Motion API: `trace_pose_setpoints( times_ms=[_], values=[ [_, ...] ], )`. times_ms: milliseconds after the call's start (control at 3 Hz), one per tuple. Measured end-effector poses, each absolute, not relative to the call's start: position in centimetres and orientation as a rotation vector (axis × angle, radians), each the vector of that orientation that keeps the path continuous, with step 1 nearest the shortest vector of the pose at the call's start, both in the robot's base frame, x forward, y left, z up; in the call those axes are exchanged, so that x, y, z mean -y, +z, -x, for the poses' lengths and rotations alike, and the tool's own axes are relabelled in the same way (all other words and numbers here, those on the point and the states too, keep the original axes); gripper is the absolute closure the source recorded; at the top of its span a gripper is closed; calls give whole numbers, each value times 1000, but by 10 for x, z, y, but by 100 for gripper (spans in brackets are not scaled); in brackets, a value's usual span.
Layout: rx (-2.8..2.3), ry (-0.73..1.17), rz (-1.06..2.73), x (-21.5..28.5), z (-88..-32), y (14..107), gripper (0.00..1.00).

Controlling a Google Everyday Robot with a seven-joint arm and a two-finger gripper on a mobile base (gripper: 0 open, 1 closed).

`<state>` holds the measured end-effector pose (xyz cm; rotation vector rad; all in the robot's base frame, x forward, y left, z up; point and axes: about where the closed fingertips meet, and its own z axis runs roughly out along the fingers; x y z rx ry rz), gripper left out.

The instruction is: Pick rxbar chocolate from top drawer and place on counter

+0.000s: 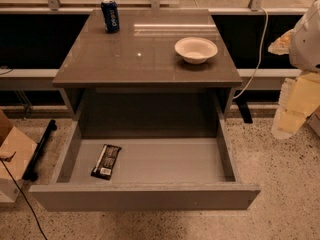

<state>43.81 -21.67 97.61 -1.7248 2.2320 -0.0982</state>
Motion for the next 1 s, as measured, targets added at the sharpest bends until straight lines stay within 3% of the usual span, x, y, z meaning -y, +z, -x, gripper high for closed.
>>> trace_pose_setpoints(
  times_ms=[667,1000],
  values=[
    [-2181,-66,1719,201,-442,973,0],
    [-2074,-21,1702,162,-445,964,0]
  ],
)
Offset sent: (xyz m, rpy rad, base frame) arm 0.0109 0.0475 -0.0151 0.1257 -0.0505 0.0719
